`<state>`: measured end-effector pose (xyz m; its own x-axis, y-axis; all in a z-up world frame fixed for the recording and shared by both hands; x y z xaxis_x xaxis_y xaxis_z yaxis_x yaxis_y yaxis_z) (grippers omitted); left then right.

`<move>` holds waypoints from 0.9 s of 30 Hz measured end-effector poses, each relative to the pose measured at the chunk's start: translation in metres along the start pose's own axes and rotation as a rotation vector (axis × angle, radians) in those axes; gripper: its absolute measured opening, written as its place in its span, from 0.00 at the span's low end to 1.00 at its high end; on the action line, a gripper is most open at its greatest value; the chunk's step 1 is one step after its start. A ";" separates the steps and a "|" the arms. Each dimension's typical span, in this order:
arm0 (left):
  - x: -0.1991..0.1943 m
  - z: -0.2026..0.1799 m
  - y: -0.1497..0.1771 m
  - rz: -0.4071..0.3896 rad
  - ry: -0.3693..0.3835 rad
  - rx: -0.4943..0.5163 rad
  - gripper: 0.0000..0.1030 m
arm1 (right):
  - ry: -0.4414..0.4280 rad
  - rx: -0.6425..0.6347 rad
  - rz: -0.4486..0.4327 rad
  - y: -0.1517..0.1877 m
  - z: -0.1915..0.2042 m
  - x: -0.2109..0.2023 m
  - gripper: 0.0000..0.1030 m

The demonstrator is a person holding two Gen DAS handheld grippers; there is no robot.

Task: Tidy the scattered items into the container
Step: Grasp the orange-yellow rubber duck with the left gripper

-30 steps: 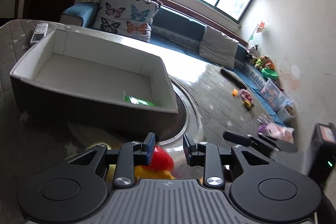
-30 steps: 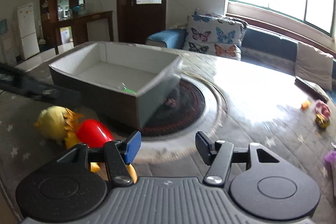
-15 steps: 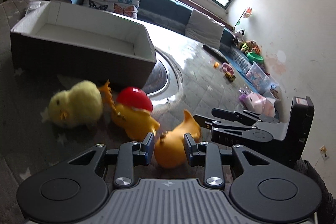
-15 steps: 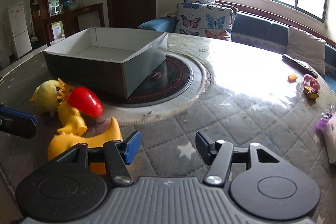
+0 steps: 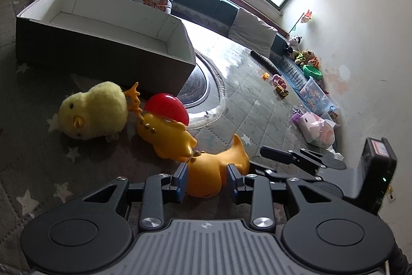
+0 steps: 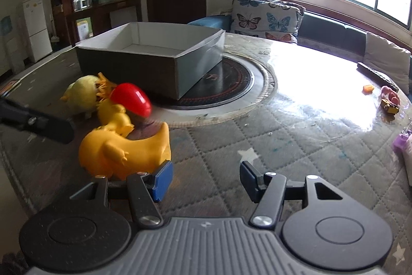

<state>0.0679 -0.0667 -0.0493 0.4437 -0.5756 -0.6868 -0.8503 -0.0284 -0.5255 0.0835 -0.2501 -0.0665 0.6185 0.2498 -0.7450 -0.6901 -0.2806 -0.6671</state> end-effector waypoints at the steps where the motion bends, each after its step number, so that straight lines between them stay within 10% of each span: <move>1: 0.001 0.001 0.000 0.001 0.000 -0.002 0.34 | -0.003 -0.008 0.002 0.002 0.002 -0.002 0.58; 27: 0.012 0.005 0.000 0.015 0.000 -0.041 0.35 | -0.136 -0.081 -0.011 0.022 0.032 -0.036 0.78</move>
<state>0.0742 -0.0695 -0.0599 0.4311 -0.5766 -0.6941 -0.8676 -0.0535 -0.4944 0.0337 -0.2359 -0.0546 0.5653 0.3752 -0.7346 -0.6477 -0.3496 -0.6769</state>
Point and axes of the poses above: each gripper's, at about its wrist camera, not at the fingertips, and x roughly the way its jaws point, z to its left, y to its underside, the point moved 9 cm from there along x, roughly the way its jaws point, and after that the axes turned 7 degrees about z, right-handed, at the moved point
